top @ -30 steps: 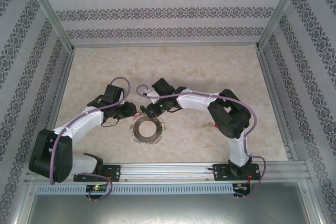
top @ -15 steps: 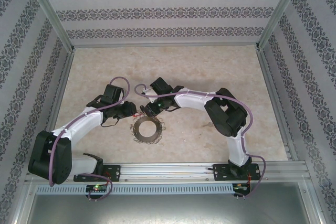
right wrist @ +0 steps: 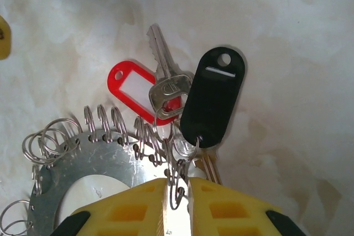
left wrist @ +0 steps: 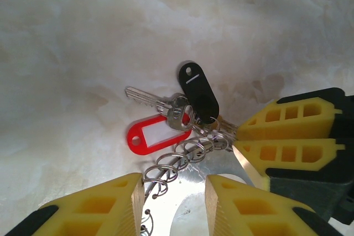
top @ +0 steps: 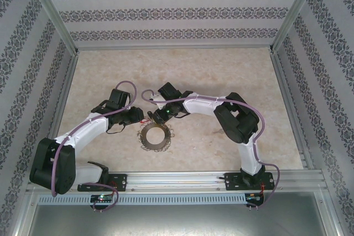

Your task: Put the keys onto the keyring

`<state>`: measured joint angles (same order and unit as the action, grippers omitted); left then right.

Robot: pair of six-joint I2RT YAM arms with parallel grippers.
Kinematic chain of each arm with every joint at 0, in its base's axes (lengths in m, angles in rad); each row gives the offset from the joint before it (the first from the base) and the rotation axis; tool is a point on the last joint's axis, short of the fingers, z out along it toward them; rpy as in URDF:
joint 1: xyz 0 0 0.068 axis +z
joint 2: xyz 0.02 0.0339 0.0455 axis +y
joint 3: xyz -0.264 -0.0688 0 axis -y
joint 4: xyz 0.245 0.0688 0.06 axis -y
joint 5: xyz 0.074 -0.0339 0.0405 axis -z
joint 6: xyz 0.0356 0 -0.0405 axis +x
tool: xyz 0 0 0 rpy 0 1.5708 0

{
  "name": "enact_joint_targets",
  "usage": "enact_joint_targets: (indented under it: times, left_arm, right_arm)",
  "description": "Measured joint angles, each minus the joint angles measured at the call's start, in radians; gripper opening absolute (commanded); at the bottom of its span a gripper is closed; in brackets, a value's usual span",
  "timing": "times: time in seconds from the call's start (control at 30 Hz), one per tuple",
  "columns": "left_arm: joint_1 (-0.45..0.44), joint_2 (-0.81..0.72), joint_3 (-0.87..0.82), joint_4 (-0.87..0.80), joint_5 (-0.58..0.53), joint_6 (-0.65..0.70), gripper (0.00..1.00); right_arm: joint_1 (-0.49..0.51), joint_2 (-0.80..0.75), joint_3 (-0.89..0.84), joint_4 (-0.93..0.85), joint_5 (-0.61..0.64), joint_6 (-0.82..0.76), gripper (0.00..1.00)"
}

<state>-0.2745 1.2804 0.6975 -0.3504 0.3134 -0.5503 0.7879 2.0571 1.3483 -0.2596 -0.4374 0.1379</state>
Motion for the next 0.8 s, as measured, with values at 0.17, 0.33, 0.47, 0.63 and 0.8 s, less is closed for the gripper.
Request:
enact_joint_targets:
  times: [0.17,0.33,0.47,0.63,0.8]
  left_arm:
    - [0.0,-0.001,0.0,0.0,0.0,0.0,0.35]
    - [0.0,-0.001,0.0,0.0,0.0,0.0,0.35]
    - [0.0,-0.001,0.0,0.0,0.0,0.0,0.34]
    - [0.0,-0.002,0.0,0.0,0.0,0.0,0.34]
    - [0.0,-0.009,0.0,0.0,0.0,0.0,0.34]
  right_arm:
    - [0.0,0.009,0.011,0.0,-0.006,-0.006,0.17]
    - [0.0,0.012,0.011,0.0,-0.006,-0.009,0.1]
    - [0.0,0.012,0.012,0.0,-0.006,-0.012,0.04]
    - [0.0,0.012,0.012,0.0,-0.006,-0.022,0.0]
    - [0.0,-0.024,-0.011,0.001,0.003,-0.045,0.0]
